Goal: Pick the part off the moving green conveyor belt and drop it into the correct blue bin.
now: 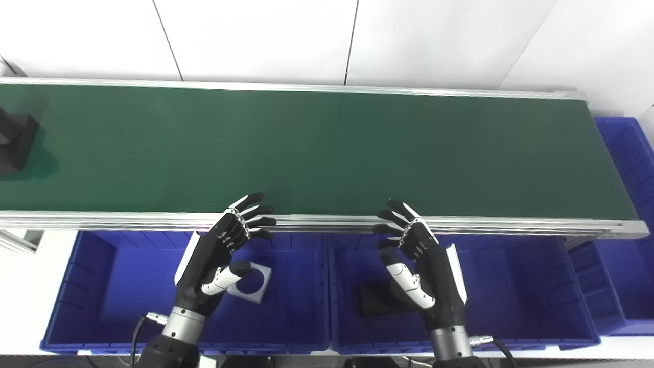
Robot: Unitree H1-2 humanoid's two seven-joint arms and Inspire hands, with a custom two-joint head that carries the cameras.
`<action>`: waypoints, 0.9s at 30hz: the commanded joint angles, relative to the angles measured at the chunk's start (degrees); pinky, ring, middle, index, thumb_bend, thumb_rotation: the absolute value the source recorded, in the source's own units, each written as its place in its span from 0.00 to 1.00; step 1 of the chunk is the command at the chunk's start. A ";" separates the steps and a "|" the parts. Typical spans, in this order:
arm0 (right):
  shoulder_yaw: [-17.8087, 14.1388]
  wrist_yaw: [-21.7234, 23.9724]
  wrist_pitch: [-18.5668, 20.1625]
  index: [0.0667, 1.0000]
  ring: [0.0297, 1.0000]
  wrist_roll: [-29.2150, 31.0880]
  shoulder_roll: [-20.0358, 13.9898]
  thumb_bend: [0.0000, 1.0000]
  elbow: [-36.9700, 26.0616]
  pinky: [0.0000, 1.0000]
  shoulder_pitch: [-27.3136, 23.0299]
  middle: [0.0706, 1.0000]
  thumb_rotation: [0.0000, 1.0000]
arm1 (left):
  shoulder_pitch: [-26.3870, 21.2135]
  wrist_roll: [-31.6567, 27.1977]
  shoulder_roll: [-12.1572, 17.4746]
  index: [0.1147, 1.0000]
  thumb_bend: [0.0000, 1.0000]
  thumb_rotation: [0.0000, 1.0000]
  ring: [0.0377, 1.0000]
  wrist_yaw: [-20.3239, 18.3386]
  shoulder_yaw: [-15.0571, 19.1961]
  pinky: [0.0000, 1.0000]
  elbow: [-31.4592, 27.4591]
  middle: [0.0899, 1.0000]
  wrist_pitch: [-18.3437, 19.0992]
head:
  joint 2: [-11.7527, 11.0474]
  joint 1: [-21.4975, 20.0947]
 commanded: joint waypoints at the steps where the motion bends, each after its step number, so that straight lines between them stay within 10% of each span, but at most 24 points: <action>1: -0.14 0.36 -3.08 0.84 0.68 0.34 0.09 0.55 -1.13 0.56 -0.28 0.77 0.60 | -0.30 -0.40 -0.41 0.83 0.88 0.68 0.70 -0.27 -0.32 0.62 -0.95 0.76 -1.23 | 0.03 0.40; 27: -0.64 0.72 -3.62 0.84 0.68 1.04 -0.10 0.55 -0.47 0.56 -0.34 0.76 0.59 | -0.36 0.17 -0.70 0.83 0.88 0.68 0.70 -0.15 -0.94 0.62 -0.75 0.76 -1.18 | -0.67 2.81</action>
